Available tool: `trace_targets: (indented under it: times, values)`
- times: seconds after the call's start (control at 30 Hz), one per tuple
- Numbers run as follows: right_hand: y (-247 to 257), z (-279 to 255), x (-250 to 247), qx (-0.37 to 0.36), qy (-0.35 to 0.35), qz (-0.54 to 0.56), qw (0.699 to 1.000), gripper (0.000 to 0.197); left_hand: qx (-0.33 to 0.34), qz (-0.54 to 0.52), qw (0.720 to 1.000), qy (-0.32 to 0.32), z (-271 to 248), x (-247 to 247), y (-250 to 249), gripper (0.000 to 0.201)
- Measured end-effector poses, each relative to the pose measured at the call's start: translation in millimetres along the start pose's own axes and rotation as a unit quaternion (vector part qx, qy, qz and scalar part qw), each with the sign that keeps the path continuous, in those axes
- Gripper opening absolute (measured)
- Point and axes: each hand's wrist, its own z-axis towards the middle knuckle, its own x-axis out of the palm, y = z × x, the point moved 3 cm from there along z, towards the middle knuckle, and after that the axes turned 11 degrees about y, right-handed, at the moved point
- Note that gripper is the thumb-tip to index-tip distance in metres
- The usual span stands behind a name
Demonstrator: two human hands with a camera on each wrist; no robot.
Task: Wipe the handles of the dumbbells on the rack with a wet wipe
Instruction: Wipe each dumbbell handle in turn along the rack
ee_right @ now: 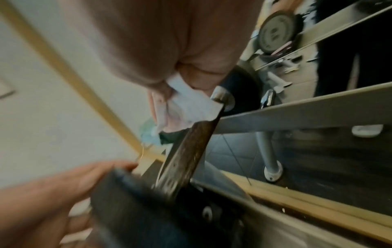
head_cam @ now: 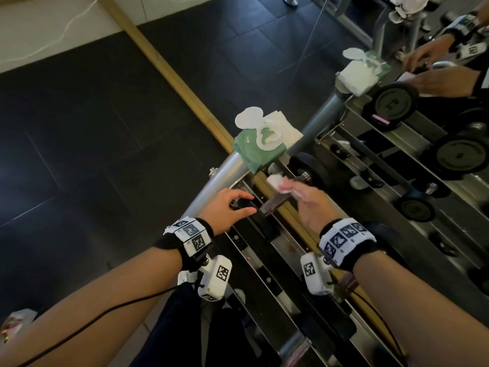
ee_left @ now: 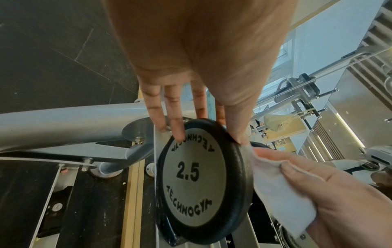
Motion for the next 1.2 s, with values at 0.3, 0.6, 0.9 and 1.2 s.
trace_targets:
  times: [0.3,0.6,0.9,1.2]
  values:
    - [11.1,14.4,34.9,0.046,0.11,-0.143,0.982,0.067,-0.016,0.06,0.998,0.021,0.0,-9.5,-12.1,0.036]
    - [26.3,-12.3,37.0,0.194,0.113,0.112,0.968,0.033,-0.026,0.106,0.992,0.057,-2.1,-13.5,-22.8,0.036]
    - [-10.8,-49.9,19.2,0.185,-0.1,0.271,0.939,0.036,-0.015,0.154,0.985,0.074,0.0,-17.4,-26.7,0.034]
    - [-12.5,1.0,47.2,0.185,-0.236,0.488,0.82,0.045,-0.02,0.114,0.99,0.075,1.0,-14.0,-21.9,0.034]
